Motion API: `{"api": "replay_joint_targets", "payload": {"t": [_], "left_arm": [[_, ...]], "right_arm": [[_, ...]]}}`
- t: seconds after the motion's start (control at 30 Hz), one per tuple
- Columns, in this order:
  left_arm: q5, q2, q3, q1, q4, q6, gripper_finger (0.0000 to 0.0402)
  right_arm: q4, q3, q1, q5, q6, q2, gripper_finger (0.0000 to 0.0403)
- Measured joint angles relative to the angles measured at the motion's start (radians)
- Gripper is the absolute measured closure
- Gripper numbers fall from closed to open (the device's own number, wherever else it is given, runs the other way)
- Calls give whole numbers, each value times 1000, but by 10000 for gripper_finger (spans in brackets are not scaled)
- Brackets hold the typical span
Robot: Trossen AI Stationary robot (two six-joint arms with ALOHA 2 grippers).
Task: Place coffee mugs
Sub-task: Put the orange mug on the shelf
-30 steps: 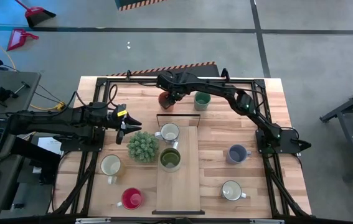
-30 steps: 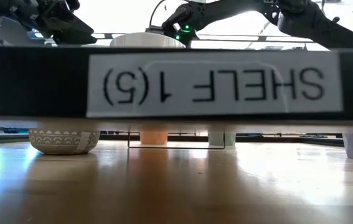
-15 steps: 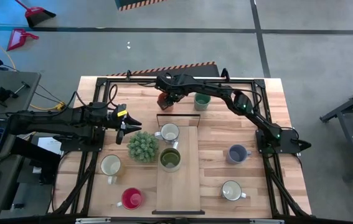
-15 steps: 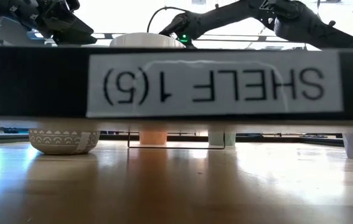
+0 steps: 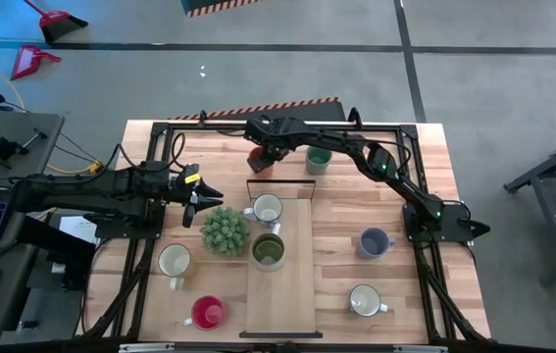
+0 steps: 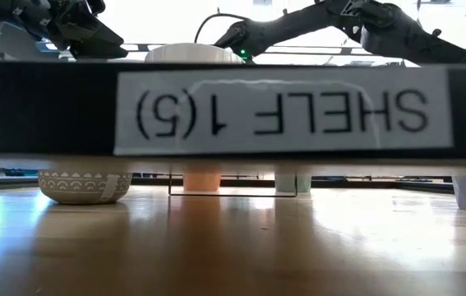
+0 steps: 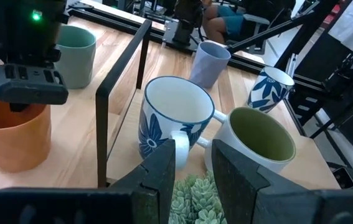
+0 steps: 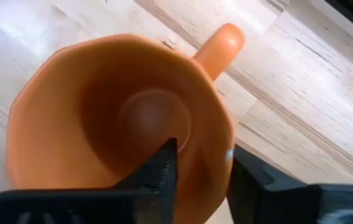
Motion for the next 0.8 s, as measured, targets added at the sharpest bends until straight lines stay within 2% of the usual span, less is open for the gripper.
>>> {"api": "replay_joint_targets", "payload": {"t": [0.23, 0.6, 0.8], "left_arm": [[0, 0, 0, 0, 0, 1, 308], [0, 0, 0, 0, 0, 1, 308], [0, 0, 0, 0, 0, 2, 308]], "right_arm": [[6, 0, 0, -7, -27, 0, 395], [55, 14, 1, -3, -51, -3, 401], [85, 15, 1, 30, -55, -51, 402]]}}
